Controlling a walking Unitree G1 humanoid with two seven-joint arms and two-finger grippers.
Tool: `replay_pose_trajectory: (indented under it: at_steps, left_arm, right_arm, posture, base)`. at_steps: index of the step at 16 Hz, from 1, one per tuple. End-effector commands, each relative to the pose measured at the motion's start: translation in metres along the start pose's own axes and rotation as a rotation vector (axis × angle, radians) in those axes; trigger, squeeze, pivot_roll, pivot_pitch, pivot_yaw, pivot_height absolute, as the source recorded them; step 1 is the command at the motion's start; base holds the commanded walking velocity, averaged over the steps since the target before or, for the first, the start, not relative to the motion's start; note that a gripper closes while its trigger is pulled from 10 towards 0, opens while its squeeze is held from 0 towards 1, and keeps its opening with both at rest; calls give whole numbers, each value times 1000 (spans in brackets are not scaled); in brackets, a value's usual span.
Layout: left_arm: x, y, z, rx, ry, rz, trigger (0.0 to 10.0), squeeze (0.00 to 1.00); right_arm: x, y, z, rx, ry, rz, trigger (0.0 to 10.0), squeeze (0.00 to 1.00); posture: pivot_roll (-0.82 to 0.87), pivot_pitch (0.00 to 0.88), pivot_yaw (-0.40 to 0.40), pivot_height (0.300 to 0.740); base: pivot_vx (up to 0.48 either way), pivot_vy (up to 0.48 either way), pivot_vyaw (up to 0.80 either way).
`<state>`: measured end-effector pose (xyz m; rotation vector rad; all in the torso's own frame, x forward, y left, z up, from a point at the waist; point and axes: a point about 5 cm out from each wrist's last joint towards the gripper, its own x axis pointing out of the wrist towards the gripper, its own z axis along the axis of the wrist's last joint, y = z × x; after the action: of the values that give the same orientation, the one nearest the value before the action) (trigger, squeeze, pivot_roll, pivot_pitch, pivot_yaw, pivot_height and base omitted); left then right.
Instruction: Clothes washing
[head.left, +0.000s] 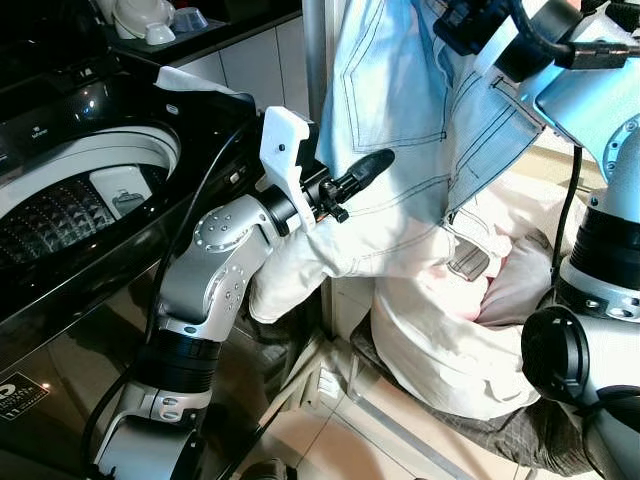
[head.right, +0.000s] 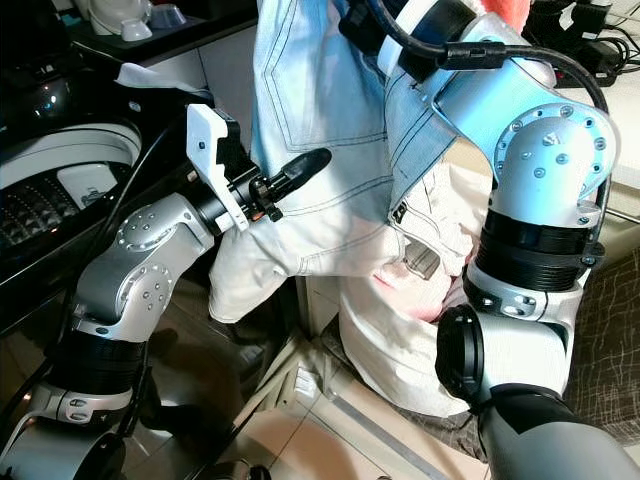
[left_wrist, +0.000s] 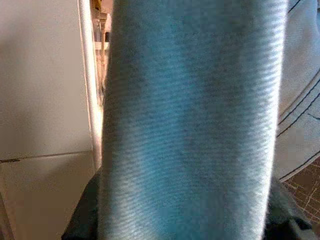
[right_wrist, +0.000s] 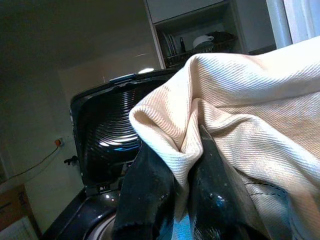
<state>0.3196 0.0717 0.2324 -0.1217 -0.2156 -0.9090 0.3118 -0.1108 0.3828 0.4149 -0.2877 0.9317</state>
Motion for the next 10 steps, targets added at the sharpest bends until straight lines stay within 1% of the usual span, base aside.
replay_pose_trajectory:
  at_steps: [1, 9, 10]
  left_arm:
    - [-5, 3, -2, 16, 17, 19, 0, 0]
    - [-9, 12, 0, 38, 23, 57, 0, 0]
    - [-9, 15, 1, 42, 21, 74, 0, 0]
  right_arm:
    - [0, 14, 12, -23, -61, 66, 0, 0]
    - [0, 14, 13, -30, -64, 56, 0, 0]
    - [0, 14, 13, -23, -65, 58, 392, 0]
  posture:
    - [2, 0, 61, 740]
    - [1, 0, 66, 740]
    - [1, 0, 67, 740]
  base:
    - [0, 0, 0]
    - [0, 0, 0]
    - [0, 0, 0]
